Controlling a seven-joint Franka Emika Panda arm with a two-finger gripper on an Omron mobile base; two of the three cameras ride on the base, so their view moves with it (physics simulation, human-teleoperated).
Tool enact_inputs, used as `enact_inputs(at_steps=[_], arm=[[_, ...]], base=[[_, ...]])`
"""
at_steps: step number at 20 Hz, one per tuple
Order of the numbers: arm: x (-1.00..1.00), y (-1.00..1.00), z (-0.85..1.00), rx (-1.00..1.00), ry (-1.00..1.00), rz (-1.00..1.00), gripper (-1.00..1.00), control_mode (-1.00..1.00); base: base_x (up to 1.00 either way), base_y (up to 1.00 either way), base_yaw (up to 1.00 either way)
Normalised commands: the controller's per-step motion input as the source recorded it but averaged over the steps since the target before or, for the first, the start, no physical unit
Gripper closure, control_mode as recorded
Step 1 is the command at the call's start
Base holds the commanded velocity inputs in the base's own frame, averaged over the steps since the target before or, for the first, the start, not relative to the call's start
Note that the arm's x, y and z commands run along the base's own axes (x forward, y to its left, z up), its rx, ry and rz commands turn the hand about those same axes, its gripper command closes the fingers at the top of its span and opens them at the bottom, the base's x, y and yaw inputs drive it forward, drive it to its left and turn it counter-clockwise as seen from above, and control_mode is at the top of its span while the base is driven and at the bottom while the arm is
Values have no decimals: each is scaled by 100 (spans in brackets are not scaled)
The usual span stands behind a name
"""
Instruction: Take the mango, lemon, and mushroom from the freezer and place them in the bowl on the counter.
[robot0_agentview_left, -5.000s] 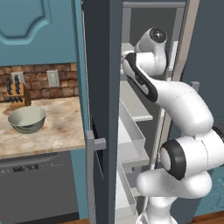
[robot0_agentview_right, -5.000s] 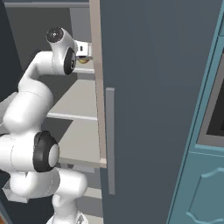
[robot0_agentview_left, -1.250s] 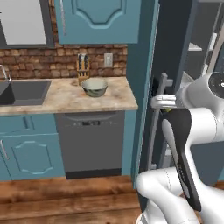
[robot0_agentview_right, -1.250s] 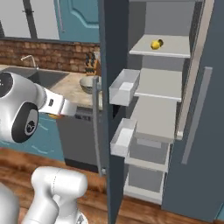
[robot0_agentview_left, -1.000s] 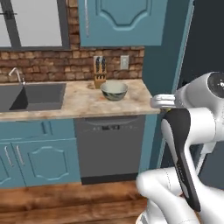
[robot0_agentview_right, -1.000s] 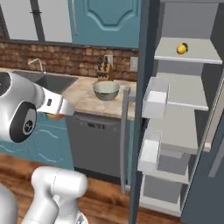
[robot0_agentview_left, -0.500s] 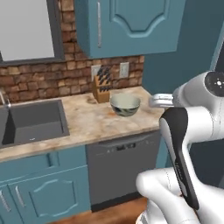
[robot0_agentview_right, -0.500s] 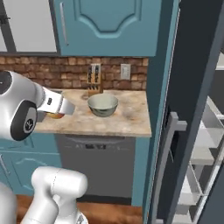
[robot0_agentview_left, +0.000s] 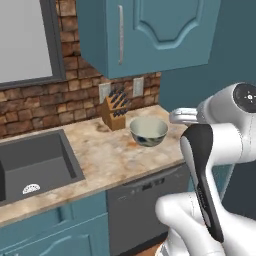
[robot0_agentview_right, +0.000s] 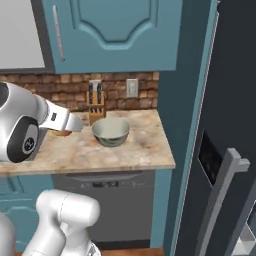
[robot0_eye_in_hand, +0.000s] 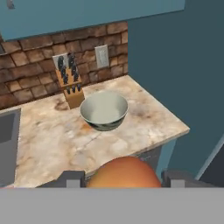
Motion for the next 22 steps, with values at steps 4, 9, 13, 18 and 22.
enact_inputs(at_steps=[4, 9, 13, 18, 22], arm=[[0, 0, 0, 0, 0, 0, 100, 100], [33, 0, -29, 0, 5, -2, 100, -100], [58, -16, -99, 6, 19, -2, 100, -100], [88, -10, -77, 2, 6, -1, 100, -100], [99, 0, -53, 0, 0, 0, 100, -100]], base=[[83, -1, -7], [47, 0, -3], [0, 0, 0], [0, 0, 0], [0, 0, 0]])
